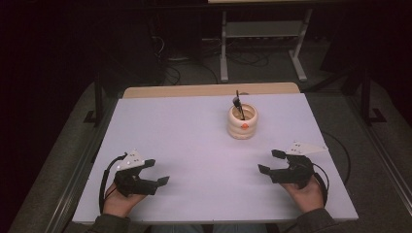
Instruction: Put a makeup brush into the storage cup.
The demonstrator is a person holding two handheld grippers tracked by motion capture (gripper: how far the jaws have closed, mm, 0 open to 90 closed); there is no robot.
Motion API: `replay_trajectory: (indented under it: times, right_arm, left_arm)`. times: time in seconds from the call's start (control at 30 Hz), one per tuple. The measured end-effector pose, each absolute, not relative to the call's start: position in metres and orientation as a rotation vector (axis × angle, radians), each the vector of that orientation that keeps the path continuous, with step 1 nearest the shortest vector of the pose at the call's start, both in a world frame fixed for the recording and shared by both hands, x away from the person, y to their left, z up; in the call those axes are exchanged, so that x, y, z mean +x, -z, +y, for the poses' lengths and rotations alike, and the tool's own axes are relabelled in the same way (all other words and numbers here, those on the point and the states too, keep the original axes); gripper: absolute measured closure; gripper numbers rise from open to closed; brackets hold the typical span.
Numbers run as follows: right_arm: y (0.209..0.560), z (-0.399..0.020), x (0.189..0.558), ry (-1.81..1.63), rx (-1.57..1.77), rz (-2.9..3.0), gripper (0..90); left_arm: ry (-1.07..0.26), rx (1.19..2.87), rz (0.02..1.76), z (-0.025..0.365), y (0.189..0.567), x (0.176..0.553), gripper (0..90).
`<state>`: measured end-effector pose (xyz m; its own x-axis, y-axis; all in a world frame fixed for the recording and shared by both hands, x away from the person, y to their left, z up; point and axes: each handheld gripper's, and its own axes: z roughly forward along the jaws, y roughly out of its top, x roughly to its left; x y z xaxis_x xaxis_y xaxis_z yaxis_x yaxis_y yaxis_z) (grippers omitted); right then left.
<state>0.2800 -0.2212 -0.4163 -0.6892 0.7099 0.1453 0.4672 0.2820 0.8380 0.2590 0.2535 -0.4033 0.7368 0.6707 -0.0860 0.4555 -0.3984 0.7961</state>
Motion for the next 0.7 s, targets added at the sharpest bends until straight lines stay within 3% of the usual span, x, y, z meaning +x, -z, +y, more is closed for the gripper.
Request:
replay_trajectory:
  times: [0.7]
  right_arm:
    - [0.4170,-0.2208,0.2765,-1.393,1.067,2.291,20.3]
  left_arm:
    - [-0.315,2.088,0.837,0.2532,0.4103,0.2602,18.8]
